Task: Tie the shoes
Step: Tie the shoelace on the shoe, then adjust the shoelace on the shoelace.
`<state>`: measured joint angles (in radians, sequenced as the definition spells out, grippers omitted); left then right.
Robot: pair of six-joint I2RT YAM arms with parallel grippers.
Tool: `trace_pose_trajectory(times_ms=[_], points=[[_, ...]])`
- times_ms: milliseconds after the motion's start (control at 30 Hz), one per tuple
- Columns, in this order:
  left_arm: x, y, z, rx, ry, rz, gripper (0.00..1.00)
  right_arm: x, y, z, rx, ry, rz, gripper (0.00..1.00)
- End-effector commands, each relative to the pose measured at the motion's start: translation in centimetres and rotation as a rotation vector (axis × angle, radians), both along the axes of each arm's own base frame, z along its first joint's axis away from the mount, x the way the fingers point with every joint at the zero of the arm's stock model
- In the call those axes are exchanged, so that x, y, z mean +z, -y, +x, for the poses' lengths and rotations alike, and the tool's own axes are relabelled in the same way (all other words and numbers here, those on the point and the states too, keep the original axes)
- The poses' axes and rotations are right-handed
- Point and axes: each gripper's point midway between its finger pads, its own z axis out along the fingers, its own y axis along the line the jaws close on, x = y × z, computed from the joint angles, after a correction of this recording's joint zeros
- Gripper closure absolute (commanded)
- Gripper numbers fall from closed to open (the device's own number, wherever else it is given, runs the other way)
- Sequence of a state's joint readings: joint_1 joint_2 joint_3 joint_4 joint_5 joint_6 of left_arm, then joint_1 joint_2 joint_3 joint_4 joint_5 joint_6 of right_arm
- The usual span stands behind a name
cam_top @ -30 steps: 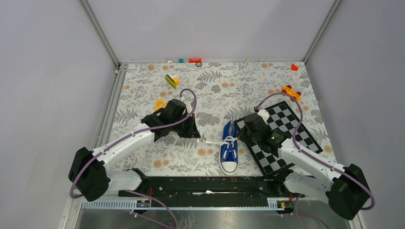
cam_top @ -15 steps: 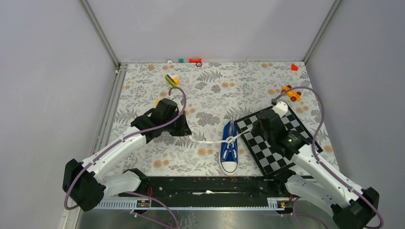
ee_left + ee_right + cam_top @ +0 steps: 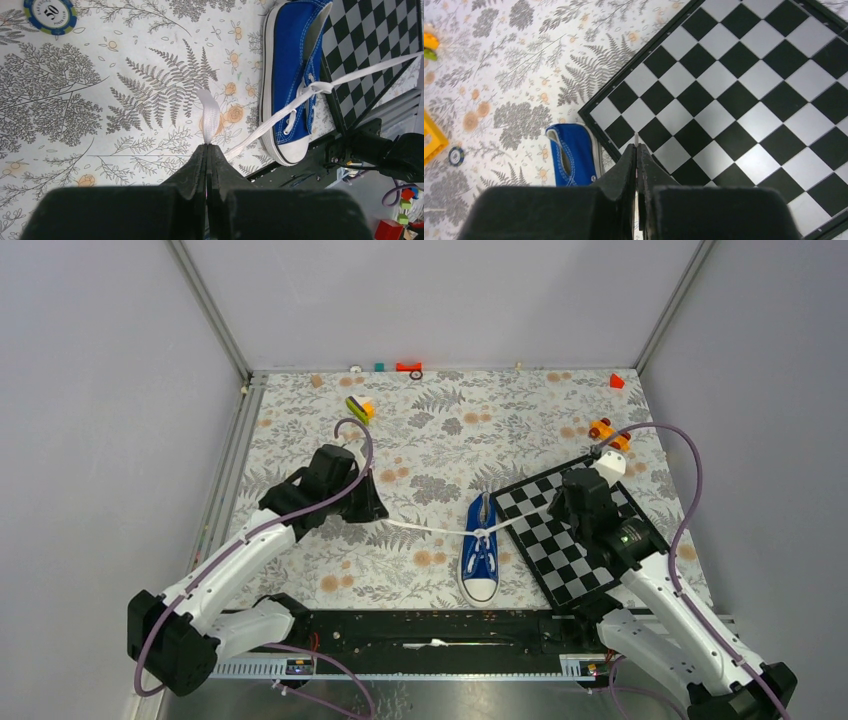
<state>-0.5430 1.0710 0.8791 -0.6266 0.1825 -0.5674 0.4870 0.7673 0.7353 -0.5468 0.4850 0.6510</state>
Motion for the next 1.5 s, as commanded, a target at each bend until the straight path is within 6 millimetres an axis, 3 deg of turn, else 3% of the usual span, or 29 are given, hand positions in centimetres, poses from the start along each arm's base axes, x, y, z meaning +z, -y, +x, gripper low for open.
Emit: trace_pose_trajectory(times_ms=[0,300,567,767,933,967,1000,1100,1167,1333,1467], points=[[2.1,1.4,-0.3,-0.075,0.064,-0.066,1.00,2.0,-3.0,1.7,0.127,0.055,0.071,1.00],[5.2,5.9,-4.1,-0.269,0.168,-0.115,1.00,4.7,-11.6,6.0,0.388,0.061,0.226,1.00],[8.1,7.9,-6.7,-0.336,0.218,-0.220,1.00,5.6,-19.0,7.2,0.575,0.027,0.249,1.00],[9.9,9.9,-8.0,-0.387,0.251,-0.286,1.00,3.3,-25.1,6.5,0.723,-0.090,0.307,1.00],[9.9,12.0,-8.6,-0.435,0.241,-0.292,1.00,0.8,-28.1,5.3,0.815,-0.206,0.366,1.00],[9.8,12.4,-8.8,-0.449,0.237,-0.289,1.00,0.4,-28.3,5.1,0.824,-0.231,0.368,1.00],[9.9,12.9,-8.9,-0.460,0.238,-0.288,1.00,0.1,-28.3,4.8,0.834,-0.261,0.365,0.91],[10.1,14.2,-9.0,-0.493,0.244,-0.288,1.00,0.7,-26.8,4.8,0.814,-0.257,0.298,0.53],[10.3,14.9,-8.9,-0.511,0.250,-0.293,1.00,1.9,-24.8,5.2,0.766,-0.221,0.277,0.38],[10.8,16.0,-8.5,-0.531,0.271,-0.305,1.00,4.6,-17.8,5.8,0.606,-0.163,0.364,0.32],[10.7,16.8,-7.9,-0.526,0.282,-0.304,1.00,4.5,-11.9,3.8,0.458,-0.107,0.367,0.27]])
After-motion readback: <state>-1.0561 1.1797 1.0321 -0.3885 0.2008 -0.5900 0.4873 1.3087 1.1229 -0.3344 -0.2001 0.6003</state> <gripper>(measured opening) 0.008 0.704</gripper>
